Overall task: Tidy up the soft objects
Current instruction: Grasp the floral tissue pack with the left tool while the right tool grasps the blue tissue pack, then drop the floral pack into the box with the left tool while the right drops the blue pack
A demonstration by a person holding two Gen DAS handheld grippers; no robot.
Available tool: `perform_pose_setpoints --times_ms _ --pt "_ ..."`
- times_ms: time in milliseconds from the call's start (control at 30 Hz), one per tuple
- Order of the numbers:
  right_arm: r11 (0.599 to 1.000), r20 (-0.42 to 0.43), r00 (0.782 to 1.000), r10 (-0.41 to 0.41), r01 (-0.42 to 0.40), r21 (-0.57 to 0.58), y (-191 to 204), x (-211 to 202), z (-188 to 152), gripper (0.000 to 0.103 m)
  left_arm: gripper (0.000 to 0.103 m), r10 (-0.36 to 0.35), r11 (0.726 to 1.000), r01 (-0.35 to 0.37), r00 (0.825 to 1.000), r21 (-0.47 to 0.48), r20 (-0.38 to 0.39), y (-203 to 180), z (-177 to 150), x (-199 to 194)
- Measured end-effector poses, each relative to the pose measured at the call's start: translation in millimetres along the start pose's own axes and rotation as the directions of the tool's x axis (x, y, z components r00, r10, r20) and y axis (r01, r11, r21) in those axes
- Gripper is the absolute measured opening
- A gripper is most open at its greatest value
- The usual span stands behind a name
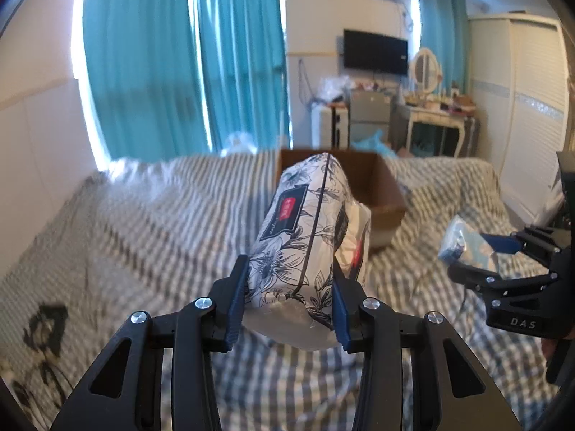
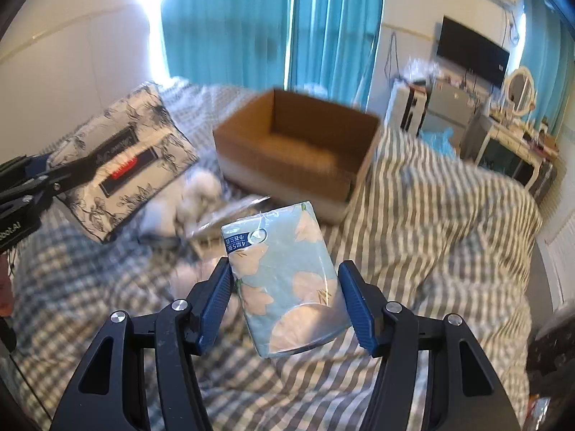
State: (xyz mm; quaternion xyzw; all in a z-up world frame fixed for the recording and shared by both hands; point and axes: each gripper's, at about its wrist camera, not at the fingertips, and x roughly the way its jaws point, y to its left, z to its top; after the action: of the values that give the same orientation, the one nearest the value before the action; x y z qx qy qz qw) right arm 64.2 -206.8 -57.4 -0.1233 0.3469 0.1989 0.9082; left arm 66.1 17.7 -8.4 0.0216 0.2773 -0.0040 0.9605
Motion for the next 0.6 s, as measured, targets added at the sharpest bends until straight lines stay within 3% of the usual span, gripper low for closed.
perform_pose_setpoints --times_ms 167,333,533,600 --pt "1.000 0.085 0.996 -0.012 0.012 -0.005 -9 -13 49 0.060 0.040 -0.014 1.000 0.014 0.998 0.002 0.065 4 42 7" --pt "0.999 0.151 0.988 -0.042 0.044 -0.011 -21 -5 106 0.060 0.040 -0.059 0.998 0.061 0.996 -0.016 0.066 5 80 43" --pt "0.995 0.176 0.980 -0.092 0.095 -0.011 -42 40 164 0.060 0.040 -0.110 0.994 0.111 0.993 -0.024 0.036 1 126 110" --pt "0.996 0.159 0.983 -0.093 0.094 0.006 -52 65 176 0.060 0.040 -0.095 0.995 0.096 0.995 -0.012 0.028 -2 132 131"
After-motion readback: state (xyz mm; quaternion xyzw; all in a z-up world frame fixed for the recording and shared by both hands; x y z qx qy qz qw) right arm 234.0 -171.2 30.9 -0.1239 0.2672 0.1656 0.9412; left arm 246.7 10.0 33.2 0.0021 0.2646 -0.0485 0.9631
